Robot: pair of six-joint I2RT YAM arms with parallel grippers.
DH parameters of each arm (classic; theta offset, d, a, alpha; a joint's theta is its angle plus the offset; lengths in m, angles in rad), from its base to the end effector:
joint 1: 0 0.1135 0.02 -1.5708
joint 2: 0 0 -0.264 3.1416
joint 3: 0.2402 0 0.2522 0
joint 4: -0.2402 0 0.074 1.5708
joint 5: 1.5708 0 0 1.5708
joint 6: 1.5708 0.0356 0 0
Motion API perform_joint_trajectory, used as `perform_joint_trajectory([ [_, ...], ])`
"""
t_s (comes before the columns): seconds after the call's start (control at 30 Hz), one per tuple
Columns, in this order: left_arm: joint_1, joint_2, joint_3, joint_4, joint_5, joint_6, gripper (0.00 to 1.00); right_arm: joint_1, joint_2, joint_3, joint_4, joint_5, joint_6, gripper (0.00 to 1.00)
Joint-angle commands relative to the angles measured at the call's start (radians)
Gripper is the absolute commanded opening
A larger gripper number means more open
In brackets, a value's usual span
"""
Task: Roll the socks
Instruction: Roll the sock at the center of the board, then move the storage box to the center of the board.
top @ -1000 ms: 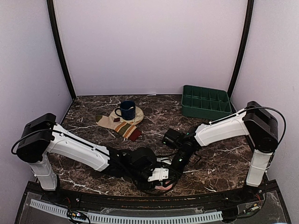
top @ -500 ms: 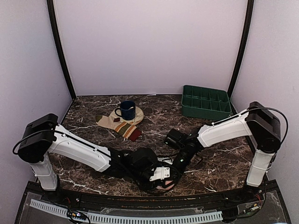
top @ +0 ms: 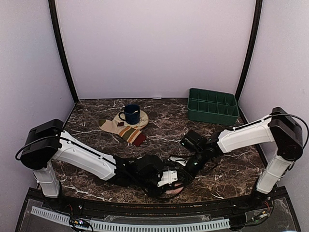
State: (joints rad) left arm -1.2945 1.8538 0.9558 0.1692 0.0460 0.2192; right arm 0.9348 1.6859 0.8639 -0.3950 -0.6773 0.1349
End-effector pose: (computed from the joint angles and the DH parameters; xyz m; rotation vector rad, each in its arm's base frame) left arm 0.1007 -0.3612 0.1398 1.6484 1.7096 -0.5915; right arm 0.1580 0.2516 0.1417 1.2854 -2.5762 -1.1325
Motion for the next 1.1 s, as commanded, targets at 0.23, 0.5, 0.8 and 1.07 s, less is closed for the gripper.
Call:
perform_joint_trajectory([
  [0.23, 0.003, 0.061, -0.073, -0.179, -0.069, -0.042, 0.0, -0.071, -0.111, -0.059, 0.088, 0.073, 0.072, 0.5],
  [0.5, 0.006, 0.052, -0.054, -0.203, -0.08, -0.026, 0.0, -0.14, -0.196, -0.035, 0.104, 0.264, 0.116, 0.47],
  [0.8, 0.011, 0.051, -0.057, -0.201, -0.075, -0.027, 0.0, -0.265, -0.2, 0.112, 0.097, 0.61, 0.126, 0.41],
  [1.07, 0.012, 0.05, -0.059, -0.199, -0.066, -0.017, 0.0, -0.391, -0.008, 0.388, 0.088, 0.89, 0.124, 0.24],
])
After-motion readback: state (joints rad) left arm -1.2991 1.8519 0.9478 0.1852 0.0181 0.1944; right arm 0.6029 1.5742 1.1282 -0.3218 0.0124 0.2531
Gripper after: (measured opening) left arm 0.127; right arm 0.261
